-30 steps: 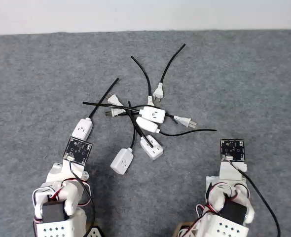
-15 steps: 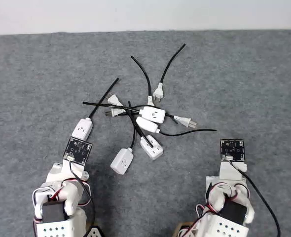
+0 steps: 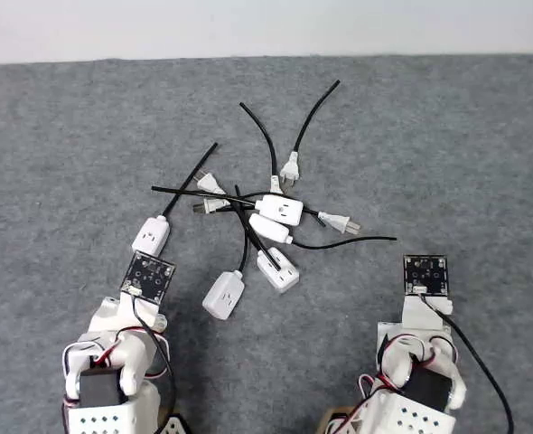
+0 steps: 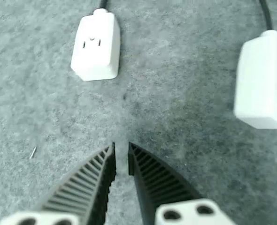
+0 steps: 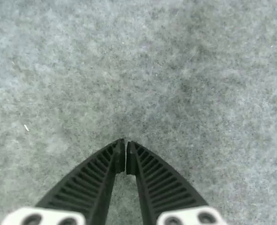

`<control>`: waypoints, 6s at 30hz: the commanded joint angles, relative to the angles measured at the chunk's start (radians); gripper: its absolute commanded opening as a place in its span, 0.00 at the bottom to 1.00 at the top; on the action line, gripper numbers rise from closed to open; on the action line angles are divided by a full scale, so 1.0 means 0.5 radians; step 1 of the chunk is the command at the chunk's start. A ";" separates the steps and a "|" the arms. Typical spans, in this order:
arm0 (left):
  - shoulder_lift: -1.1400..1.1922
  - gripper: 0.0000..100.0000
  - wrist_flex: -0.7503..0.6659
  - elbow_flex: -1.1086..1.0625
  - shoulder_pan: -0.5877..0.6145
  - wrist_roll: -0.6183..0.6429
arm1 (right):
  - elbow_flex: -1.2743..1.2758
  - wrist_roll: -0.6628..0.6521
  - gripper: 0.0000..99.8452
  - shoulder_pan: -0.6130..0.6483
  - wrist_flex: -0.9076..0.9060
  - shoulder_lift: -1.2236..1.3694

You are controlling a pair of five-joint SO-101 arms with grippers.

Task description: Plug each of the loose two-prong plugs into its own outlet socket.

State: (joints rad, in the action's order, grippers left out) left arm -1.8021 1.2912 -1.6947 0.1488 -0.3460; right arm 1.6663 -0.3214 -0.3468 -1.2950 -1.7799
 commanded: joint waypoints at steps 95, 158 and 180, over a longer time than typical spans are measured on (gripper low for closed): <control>2.618 0.26 -0.706 1.401 -0.755 0.163 | 0.034 -0.025 0.01 -0.072 0.044 -0.023; 3.452 0.26 -0.497 1.763 -0.884 1.614 | 0.034 -0.009 0.01 -0.057 0.094 -0.023; 1.927 0.17 -0.537 1.023 -0.902 0.985 | -0.644 0.061 0.01 0.407 0.305 0.253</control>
State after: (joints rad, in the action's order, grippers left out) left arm -0.8032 1.0380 -1.1868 -0.2946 0.1619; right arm 1.4546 -0.3030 -0.1703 -1.1400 -1.7369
